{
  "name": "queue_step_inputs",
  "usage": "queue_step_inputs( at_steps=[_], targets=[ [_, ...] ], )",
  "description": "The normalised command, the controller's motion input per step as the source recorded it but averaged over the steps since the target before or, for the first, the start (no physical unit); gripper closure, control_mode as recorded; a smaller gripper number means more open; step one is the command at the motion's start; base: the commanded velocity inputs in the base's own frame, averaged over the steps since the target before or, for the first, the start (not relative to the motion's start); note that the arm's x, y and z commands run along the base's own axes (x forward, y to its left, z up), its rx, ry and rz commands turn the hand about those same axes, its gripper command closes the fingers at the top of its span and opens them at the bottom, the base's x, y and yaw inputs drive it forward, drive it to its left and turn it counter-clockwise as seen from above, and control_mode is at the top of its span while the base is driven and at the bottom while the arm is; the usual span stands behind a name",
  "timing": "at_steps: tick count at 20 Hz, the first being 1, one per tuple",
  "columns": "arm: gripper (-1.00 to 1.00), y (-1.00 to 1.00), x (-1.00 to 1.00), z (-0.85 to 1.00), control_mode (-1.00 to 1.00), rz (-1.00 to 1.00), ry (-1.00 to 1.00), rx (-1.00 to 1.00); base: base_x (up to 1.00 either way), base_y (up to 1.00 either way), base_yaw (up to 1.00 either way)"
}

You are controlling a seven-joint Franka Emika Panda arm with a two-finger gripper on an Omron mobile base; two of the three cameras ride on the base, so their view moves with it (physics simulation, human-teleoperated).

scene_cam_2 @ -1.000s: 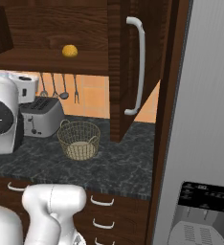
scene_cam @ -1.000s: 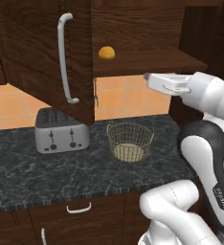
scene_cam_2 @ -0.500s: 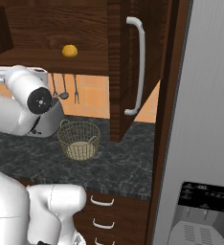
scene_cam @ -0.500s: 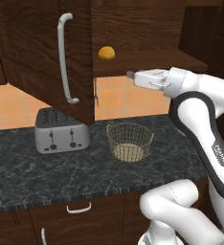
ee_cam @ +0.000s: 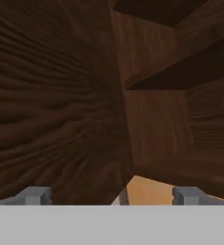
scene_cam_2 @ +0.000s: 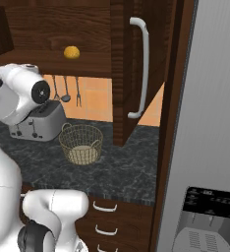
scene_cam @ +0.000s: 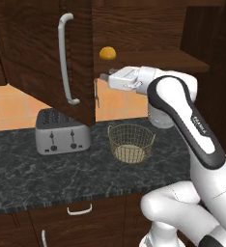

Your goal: Open the cabinet, pick up the bread from the cabinet and place it in the basket. Then move the basket to the dining counter.

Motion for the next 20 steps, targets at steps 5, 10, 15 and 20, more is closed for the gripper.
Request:
queue_step_inputs(
  at_steps=[5, 10, 15, 20],
  targets=[
    [-1.00, 0.63, 0.47, -0.13, -1.00, 0.17, -0.09, -0.01, 0.00, 0.00, 0.00],
    [-1.00, 0.46, 0.61, -0.10, -1.00, 0.14, -0.04, 0.00, 0.00, 0.00, 0.00],
    [-1.00, 0.51, 0.58, -0.17, -1.00, 0.17, 0.00, 0.00, 0.00, 0.00, 0.00],
    [-1.00, 0.74, 0.34, -0.10, -1.00, 0.13, 0.00, -0.02, 0.00, 0.00, 0.00]
  ],
)
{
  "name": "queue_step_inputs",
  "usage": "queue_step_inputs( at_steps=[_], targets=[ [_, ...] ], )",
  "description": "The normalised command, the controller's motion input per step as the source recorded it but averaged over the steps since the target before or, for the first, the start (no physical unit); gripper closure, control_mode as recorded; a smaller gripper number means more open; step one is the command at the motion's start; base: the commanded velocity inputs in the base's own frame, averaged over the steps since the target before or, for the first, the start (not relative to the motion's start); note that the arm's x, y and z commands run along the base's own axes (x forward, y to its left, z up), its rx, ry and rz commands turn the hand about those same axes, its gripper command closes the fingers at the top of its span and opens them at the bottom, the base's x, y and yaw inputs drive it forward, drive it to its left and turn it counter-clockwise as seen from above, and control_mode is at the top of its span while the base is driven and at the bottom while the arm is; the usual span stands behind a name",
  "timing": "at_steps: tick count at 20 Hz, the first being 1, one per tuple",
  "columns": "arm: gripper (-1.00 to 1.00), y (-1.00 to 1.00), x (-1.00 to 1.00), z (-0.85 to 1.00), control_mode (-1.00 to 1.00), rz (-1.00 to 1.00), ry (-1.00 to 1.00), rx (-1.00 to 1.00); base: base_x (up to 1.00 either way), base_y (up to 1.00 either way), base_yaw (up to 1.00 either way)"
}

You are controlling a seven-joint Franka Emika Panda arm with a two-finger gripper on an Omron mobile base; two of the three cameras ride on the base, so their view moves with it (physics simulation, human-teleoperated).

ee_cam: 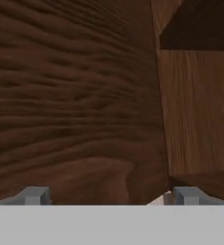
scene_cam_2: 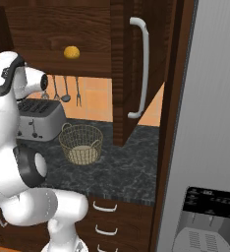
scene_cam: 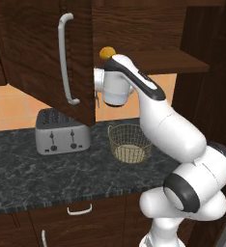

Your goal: Open the cabinet, pick up the bread from the cabinet and place it in the basket. Then move the basket to the dining counter.

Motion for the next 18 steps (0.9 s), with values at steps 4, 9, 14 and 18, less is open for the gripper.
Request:
queue_step_inputs(
  at_steps=[4, 9, 14, 18],
  targets=[
    [-1.00, 0.97, 0.00, 0.00, -1.00, 0.11, 0.01, -0.05, 0.00, 0.00, 0.00],
    [-1.00, 1.00, -0.47, 0.00, -1.00, 0.13, 0.00, -0.08, 0.00, 0.00, 0.00],
    [-1.00, 1.00, -0.78, 0.00, -1.00, 0.11, 0.00, -0.10, 0.00, 0.00, 0.00],
    [-1.00, 0.81, -0.47, 0.00, -1.00, -0.02, 0.00, -0.07, 0.00, 0.00, 0.00]
  ],
)
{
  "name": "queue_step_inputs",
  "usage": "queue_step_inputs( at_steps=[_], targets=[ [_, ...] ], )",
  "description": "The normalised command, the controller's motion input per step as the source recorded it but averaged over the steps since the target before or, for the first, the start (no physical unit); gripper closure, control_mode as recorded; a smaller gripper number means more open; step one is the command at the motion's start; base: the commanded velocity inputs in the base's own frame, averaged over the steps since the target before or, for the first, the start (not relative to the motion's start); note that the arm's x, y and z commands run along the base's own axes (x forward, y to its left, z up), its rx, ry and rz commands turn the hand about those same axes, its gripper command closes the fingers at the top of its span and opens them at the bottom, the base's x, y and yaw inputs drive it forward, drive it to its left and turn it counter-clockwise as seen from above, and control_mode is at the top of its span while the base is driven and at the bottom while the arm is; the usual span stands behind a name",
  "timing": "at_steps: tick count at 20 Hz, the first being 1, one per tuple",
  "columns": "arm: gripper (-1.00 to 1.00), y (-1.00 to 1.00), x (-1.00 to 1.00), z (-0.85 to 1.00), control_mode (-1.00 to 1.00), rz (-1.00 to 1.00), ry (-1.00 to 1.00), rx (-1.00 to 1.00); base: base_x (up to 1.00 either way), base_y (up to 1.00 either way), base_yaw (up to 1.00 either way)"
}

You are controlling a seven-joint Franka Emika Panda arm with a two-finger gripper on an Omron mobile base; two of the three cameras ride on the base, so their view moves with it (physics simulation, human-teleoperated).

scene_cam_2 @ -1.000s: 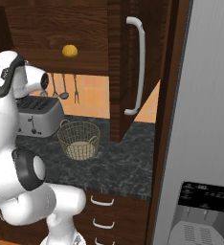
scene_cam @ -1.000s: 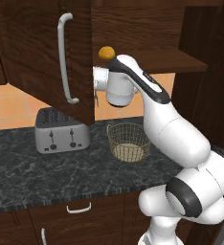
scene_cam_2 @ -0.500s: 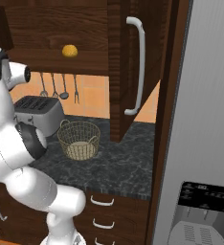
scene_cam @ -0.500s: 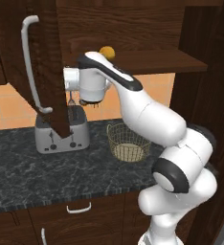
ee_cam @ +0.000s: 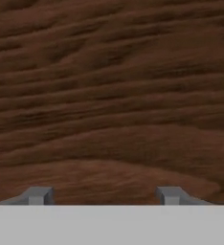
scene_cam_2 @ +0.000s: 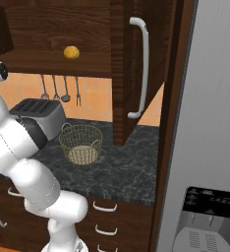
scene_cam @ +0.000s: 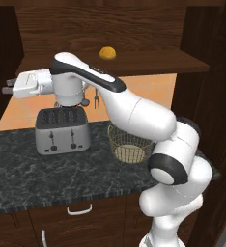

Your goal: Open the cabinet, pick up the bread from the cabinet and place it in the basket. Then move the basket to the dining counter.

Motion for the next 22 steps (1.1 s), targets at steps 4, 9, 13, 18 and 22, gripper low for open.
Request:
queue_step_inputs(
  at_steps=[4, 9, 13, 18, 22],
  targets=[
    [-1.00, 0.07, -0.06, 0.00, -1.00, -0.02, -0.05, 0.00, 0.00, 0.00, 0.00],
    [-1.00, -0.46, -0.23, 0.18, -1.00, -0.17, -0.01, -0.01, 0.00, 0.00, 0.00],
    [-1.00, -0.96, -0.72, 0.00, -1.00, -0.49, 0.00, -0.04, 0.00, 0.00, 0.00],
    [-1.00, -0.95, -0.19, 0.00, -1.00, -0.62, 0.06, -0.03, 0.00, 0.00, 0.00],
    [-1.00, -0.84, -0.01, 0.00, -1.00, -0.69, 0.11, -0.05, 0.00, 0.00, 0.00]
  ],
)
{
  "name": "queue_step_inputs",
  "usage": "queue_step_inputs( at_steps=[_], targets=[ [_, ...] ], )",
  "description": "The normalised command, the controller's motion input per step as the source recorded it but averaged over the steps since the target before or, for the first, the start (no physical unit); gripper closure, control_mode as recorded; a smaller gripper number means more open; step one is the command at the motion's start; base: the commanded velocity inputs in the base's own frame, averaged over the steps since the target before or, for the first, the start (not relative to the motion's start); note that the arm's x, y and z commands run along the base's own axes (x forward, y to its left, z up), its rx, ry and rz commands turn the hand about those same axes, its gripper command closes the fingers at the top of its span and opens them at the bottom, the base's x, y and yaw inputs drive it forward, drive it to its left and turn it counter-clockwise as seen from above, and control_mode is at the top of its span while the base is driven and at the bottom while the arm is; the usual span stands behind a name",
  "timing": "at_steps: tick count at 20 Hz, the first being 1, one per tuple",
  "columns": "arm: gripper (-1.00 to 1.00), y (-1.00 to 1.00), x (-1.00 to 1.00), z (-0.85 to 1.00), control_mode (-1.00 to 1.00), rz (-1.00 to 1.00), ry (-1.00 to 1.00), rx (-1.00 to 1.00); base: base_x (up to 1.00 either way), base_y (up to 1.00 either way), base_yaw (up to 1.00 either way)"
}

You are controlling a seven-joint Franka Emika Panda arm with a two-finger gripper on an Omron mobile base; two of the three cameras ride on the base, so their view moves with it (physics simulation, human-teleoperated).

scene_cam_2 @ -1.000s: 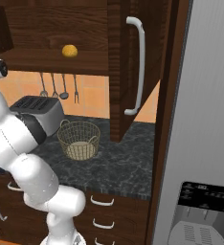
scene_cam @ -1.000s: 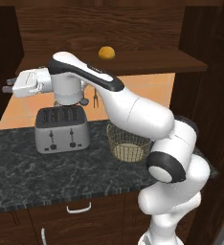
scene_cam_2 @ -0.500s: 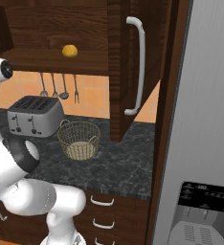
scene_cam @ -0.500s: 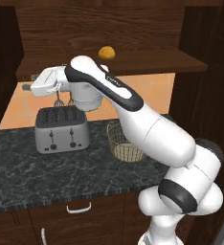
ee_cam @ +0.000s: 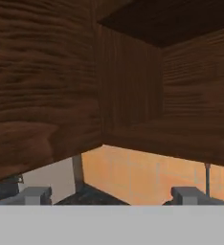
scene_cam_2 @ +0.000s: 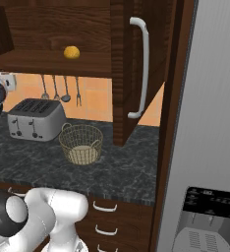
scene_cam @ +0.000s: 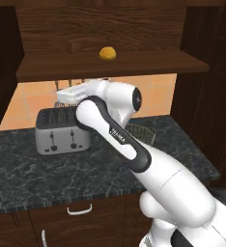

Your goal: Open the cabinet, pick up the bread from the cabinet and place it in the basket. Then move the basket to the dining counter.

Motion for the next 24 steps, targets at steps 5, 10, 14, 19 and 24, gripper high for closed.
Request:
queue_step_inputs(
  at_steps=[5, 10, 14, 19, 24],
  targets=[
    [-1.00, -0.83, 0.00, 0.00, -1.00, -0.68, 0.16, -0.06, 0.00, 0.00, 0.00],
    [-1.00, -0.81, 0.00, 0.08, -1.00, -0.64, 0.21, -0.05, 0.00, 0.00, 0.00],
    [-1.00, -0.64, 0.00, 0.34, -1.00, -0.34, 0.22, 0.00, 0.00, 0.00, 0.00],
    [-1.00, -0.48, 0.00, 0.36, -1.00, 0.02, 0.08, 0.01, 0.00, 0.00, 0.00],
    [-1.00, -0.62, 0.18, 0.16, -1.00, 0.19, 0.00, 0.05, 0.00, 0.00, 0.00]
  ],
)
